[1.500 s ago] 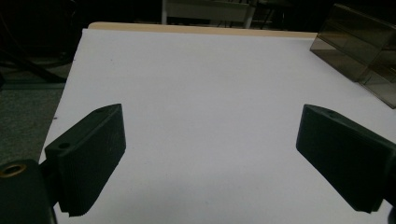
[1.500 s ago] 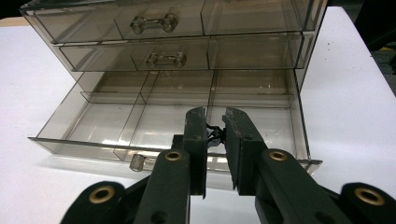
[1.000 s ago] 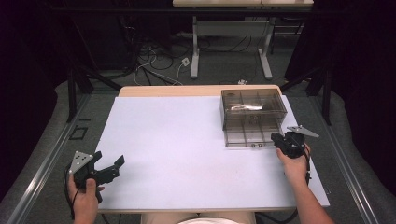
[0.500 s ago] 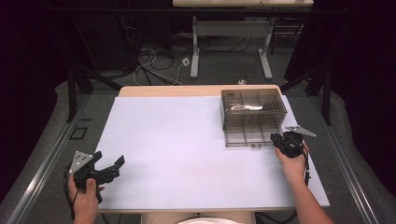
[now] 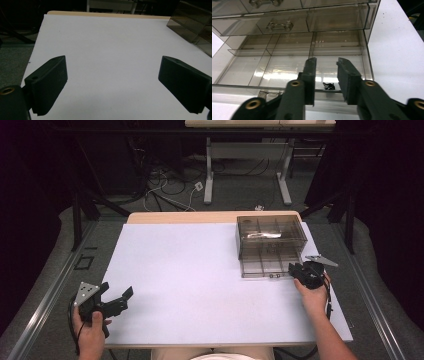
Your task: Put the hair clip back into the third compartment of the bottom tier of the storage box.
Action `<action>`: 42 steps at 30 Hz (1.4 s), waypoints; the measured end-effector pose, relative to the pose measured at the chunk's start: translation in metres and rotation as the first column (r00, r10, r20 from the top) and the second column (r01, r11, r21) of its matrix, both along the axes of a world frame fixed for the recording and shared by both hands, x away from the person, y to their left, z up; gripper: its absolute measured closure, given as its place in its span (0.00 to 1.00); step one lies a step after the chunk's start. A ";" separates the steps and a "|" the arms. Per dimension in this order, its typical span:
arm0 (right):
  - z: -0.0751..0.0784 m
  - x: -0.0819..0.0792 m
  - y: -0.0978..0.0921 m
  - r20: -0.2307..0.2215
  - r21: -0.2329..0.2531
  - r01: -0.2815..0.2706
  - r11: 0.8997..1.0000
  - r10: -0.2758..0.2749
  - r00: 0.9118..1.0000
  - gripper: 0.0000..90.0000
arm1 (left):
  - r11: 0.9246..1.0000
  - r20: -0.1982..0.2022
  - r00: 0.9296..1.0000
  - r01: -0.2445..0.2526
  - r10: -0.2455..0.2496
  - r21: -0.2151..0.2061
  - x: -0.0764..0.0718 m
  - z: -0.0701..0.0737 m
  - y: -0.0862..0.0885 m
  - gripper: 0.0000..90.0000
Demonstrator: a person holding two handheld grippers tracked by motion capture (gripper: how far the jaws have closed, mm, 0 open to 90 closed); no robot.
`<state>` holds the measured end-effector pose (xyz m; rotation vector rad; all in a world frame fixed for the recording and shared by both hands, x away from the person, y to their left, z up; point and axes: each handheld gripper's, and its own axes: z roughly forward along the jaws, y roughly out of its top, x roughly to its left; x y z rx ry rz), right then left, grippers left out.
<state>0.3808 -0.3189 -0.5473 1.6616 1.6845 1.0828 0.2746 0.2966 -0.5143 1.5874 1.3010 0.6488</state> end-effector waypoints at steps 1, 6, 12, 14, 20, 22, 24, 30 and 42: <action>0.001 0.000 0.001 -0.001 -0.001 0.000 1.000 0.000 1.000 0.73 | 1.000 0.000 1.000 0.000 0.000 0.000 0.000 0.000 0.000 0.09; 0.003 -0.003 0.004 -0.003 -0.012 -0.014 1.000 0.014 1.000 0.61 | 1.000 0.003 1.000 0.003 -0.003 0.001 0.001 0.000 -0.001 0.09; 0.005 -0.006 0.009 0.015 -0.020 -0.030 0.999 0.030 0.999 0.48 | 1.000 0.007 1.000 0.011 -0.011 0.007 0.002 0.001 -0.002 0.09; 0.006 -0.006 0.009 0.022 -0.029 -0.037 0.999 0.037 0.999 0.45 | 1.000 0.006 1.000 0.012 -0.012 0.004 0.002 0.001 -0.002 0.09; 0.011 -0.008 0.010 0.032 -0.037 -0.041 0.999 0.042 0.999 0.39 | 1.000 0.003 1.000 0.012 -0.012 0.002 0.003 0.000 -0.003 0.09; 0.013 -0.009 0.010 0.027 -0.036 -0.043 0.998 0.044 0.999 0.38 | 1.000 0.003 1.000 0.012 -0.012 0.002 0.003 0.000 -0.003 0.09; 0.013 -0.010 0.010 0.043 -0.025 -0.048 0.999 0.049 0.998 0.36 | 1.000 0.002 1.000 0.012 -0.012 0.003 0.002 0.000 -0.003 0.09; 0.017 -0.012 0.012 0.052 0.004 -0.046 0.999 0.046 0.998 0.23 | 1.000 0.000 1.000 0.014 -0.014 0.004 0.003 0.000 -0.003 0.09; 0.034 -0.024 0.028 0.124 -0.063 -0.085 0.994 0.093 0.988 0.00 | 1.000 0.000 1.000 0.013 -0.013 0.006 0.003 0.000 -0.004 0.09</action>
